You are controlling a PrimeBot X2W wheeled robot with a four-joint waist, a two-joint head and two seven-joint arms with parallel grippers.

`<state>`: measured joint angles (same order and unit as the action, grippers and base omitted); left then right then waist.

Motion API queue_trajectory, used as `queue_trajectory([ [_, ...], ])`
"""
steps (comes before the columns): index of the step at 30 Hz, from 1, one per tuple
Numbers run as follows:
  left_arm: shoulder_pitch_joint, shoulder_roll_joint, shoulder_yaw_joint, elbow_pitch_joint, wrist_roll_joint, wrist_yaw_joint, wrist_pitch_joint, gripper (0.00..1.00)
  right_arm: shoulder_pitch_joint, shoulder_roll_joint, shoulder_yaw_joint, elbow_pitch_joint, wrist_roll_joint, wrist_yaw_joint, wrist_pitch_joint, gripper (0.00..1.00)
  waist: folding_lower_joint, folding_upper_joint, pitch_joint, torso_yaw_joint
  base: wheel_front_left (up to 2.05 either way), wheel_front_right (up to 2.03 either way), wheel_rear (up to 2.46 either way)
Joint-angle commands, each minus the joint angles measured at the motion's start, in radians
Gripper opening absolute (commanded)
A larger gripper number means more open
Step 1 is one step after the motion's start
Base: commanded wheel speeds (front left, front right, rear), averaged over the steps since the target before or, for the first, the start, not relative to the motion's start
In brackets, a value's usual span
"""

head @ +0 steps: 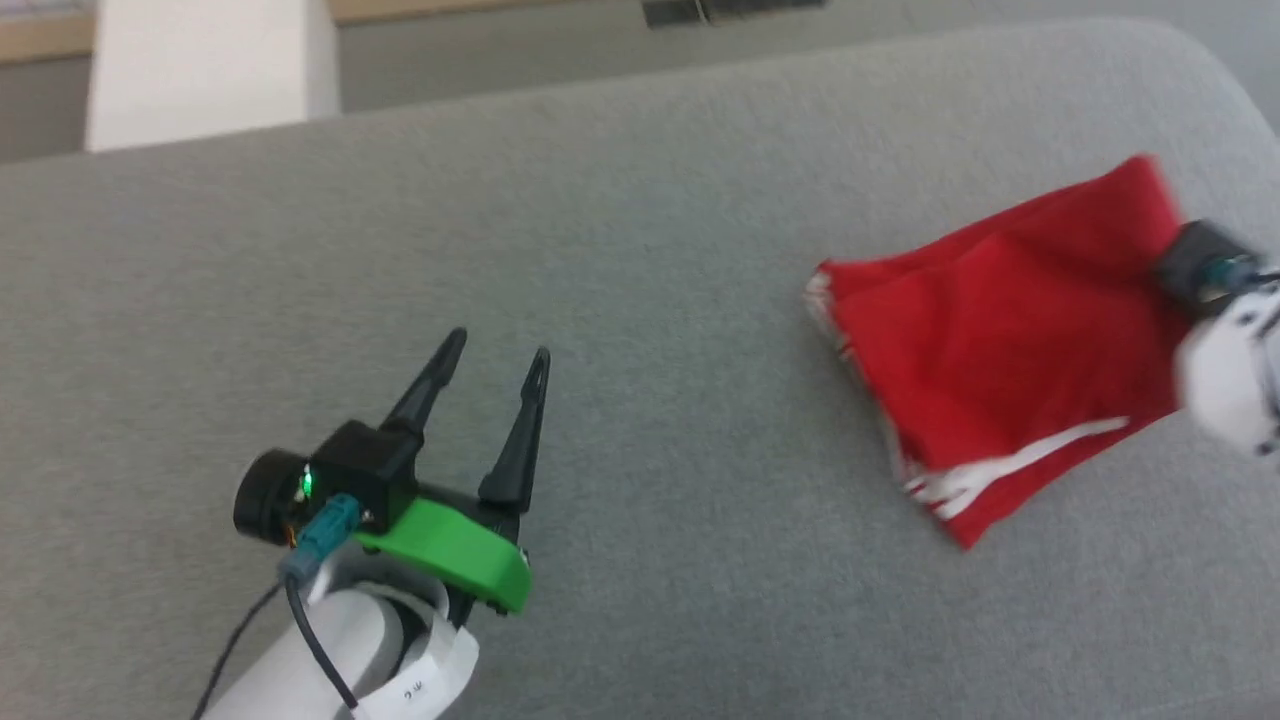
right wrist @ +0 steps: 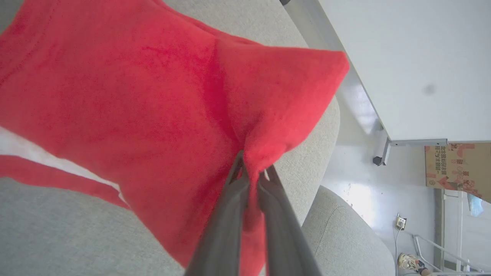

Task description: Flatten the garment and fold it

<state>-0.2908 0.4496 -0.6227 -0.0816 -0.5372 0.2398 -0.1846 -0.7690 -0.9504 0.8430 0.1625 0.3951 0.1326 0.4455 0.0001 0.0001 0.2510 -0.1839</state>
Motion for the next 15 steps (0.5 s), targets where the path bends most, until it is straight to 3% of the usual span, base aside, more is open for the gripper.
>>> queue_trajectory([
  [1, -0.021, 0.015, 0.007, -0.014, 0.009, 0.007, 0.008, 1.00, -0.019, -0.011, -0.014, 0.041, -0.012, -0.002, -0.034, 0.00, -0.0001, -0.0001, 0.132, -0.092, 0.00, 0.00, 0.00],
  [6, -0.046, 0.040, 0.013, -0.049, 0.024, 0.013, 0.031, 1.00, -0.014, -0.039, -0.076, 0.214, -0.047, -0.002, -0.142, 0.00, -0.0001, -0.0001, 0.187, -0.091, 0.00, 0.00, 0.00],
  [15, -0.057, 0.086, 0.015, -0.093, 0.040, 0.010, 0.058, 1.00, -0.007, -0.004, -0.234, 0.459, -0.130, -0.002, -0.298, 0.00, -0.0001, -0.0001, 0.248, -0.060, 0.00, 0.00, 0.00],
])
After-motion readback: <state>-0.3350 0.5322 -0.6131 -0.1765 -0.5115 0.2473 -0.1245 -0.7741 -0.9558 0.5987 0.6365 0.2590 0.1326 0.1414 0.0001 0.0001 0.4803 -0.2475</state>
